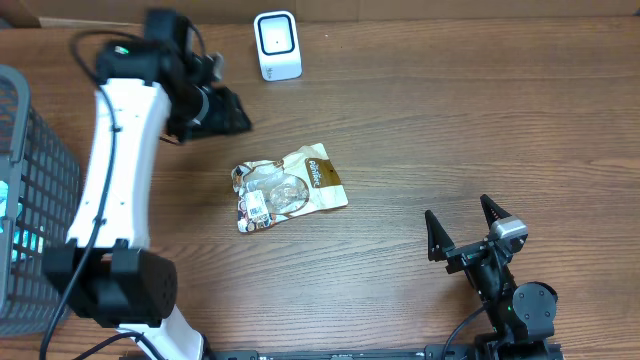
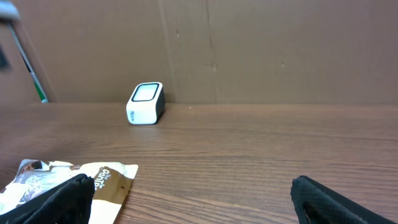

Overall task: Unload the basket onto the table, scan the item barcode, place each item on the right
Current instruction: 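Reach the left gripper back into the basket toward the Kleenex pack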

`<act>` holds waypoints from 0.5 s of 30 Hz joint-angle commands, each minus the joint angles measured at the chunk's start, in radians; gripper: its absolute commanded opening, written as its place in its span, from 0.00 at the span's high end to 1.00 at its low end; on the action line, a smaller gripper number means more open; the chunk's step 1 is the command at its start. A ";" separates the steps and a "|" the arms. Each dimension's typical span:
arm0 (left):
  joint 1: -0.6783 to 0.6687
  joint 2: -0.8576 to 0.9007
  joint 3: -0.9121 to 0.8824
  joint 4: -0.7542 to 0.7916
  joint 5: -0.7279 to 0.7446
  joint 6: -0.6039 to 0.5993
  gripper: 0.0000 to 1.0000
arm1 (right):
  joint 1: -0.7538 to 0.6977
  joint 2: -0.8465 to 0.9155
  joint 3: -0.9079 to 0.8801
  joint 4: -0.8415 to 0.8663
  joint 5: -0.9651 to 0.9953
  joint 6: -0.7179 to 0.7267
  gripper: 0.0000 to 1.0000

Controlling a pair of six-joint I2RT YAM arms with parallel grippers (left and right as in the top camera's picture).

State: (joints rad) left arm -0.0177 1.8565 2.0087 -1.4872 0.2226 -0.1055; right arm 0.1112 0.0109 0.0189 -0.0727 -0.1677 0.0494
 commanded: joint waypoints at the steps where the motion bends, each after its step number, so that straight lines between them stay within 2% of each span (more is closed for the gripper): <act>1: 0.107 -0.060 0.222 -0.105 -0.188 -0.064 0.47 | -0.004 -0.008 -0.011 0.003 0.009 0.002 0.00; 4: 0.241 -0.096 0.361 -0.158 -0.211 -0.083 0.44 | -0.004 -0.008 -0.011 0.003 0.009 0.002 0.00; 6: 0.386 -0.134 0.413 -0.161 -0.237 -0.121 0.41 | -0.004 -0.008 -0.011 0.003 0.009 0.002 0.00; 8: 0.516 -0.159 0.415 -0.153 -0.241 -0.168 0.37 | -0.004 -0.008 -0.011 0.003 0.009 0.002 0.00; 12: 0.763 -0.154 0.401 -0.158 -0.238 -0.270 0.34 | -0.004 -0.008 -0.011 0.003 0.009 0.002 0.00; 15: 0.879 -0.127 0.352 -0.144 -0.237 -0.344 0.34 | -0.004 -0.008 -0.011 0.003 0.009 0.002 0.00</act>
State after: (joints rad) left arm 0.7795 1.6932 2.4054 -1.6363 -0.0021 -0.3264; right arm 0.1112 0.0109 0.0189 -0.0723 -0.1677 0.0490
